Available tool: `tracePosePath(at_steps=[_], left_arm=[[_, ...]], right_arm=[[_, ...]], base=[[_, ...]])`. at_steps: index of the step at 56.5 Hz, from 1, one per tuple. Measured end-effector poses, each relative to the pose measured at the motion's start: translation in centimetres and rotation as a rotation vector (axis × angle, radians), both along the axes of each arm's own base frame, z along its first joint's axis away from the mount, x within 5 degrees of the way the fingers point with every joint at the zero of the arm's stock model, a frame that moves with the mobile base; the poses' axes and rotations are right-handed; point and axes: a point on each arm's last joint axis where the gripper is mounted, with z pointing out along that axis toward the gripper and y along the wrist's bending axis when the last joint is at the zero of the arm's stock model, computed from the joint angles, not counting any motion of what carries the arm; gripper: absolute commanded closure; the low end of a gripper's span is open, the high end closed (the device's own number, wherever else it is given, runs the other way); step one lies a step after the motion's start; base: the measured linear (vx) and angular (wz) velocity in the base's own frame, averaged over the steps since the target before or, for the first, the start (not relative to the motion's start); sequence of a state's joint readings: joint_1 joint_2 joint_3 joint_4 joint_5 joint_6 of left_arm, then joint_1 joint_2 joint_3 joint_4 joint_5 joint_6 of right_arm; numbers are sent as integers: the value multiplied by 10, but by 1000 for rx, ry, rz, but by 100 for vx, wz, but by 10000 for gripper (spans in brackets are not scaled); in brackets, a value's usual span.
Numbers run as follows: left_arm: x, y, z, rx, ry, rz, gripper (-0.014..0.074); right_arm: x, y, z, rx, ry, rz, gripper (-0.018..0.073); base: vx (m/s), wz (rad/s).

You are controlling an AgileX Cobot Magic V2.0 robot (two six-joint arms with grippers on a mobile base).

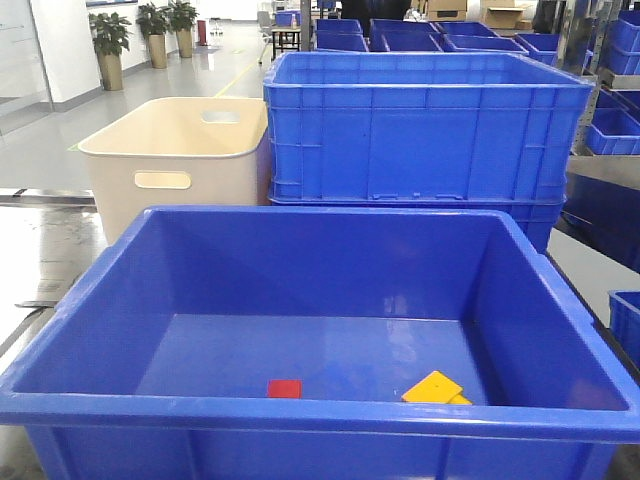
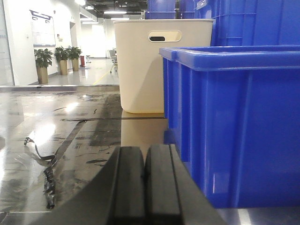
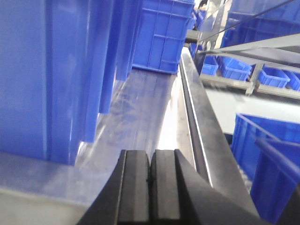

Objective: Pick red and yellow blocks into blue bin

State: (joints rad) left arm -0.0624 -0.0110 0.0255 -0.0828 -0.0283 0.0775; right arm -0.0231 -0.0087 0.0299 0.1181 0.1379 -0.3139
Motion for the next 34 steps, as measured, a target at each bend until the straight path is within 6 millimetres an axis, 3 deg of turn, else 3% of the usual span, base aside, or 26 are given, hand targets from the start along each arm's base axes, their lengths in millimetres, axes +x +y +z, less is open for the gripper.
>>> tracePosePath(at_steps=[22, 34], left_arm=[[0, 0, 0, 0, 0, 0, 603], [0, 0, 0, 0, 0, 0, 603]], right_arm=[[0, 0, 3, 3, -40, -4, 569], [0, -1, 8, 102, -93, -18, 569]], base=[[0, 0], [0, 0]])
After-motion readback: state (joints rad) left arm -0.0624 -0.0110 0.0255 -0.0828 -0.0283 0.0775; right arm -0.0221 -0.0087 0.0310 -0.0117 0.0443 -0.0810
